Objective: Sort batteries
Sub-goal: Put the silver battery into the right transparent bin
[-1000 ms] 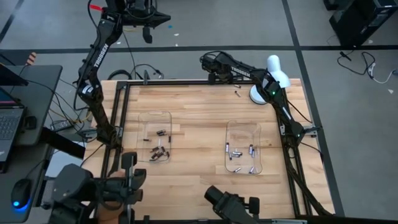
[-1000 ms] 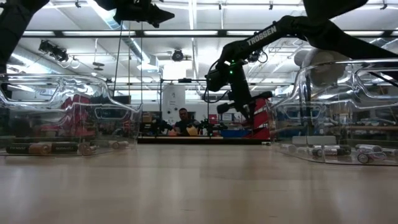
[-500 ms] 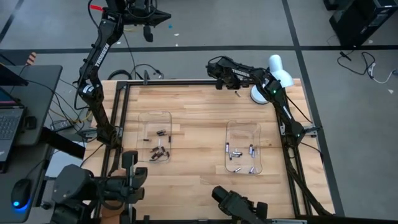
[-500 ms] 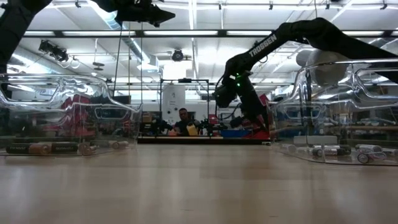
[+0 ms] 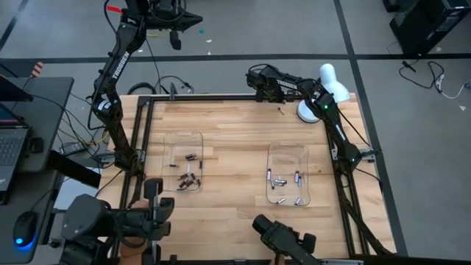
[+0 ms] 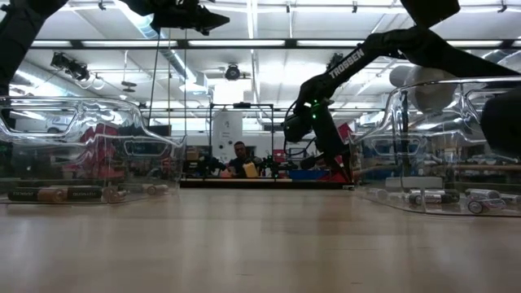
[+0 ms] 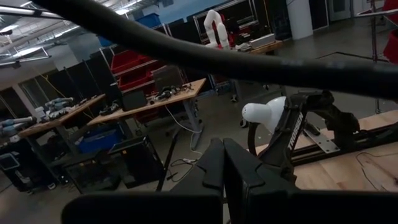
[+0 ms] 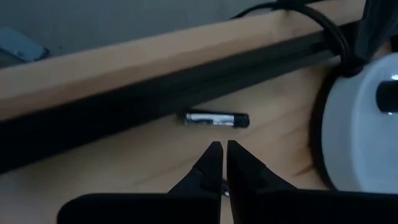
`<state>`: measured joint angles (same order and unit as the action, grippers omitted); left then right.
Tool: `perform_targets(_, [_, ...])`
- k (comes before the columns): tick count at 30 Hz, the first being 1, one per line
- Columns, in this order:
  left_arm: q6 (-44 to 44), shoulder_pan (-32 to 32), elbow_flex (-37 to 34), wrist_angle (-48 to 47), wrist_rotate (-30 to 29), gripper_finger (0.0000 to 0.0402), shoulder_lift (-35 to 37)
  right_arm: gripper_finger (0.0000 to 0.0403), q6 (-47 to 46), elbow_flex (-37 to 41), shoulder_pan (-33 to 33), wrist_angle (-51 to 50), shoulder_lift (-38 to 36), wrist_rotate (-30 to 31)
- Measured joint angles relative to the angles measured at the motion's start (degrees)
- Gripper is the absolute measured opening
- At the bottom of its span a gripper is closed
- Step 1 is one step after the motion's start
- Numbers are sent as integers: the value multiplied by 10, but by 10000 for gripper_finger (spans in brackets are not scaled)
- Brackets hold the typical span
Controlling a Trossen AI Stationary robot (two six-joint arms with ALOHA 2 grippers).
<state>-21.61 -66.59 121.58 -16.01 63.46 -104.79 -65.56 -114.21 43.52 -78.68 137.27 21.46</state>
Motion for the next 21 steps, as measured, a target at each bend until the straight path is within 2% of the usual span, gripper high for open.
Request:
perform_targets(4, [0,0,0,0,0,0,0,8,-10,0,0,5,0,26])
perform_targets(10, [-3,0,0,-1,0,0,0,9,-13,0,3,13,0,29])
perform_targets(16, [-3,0,0,-1,0,0,0,8,-14,11,11,20,0,24])
perform_targets(21, [-4,0,0,-1,0,0,0,8,-17,50,21,43,0,1])
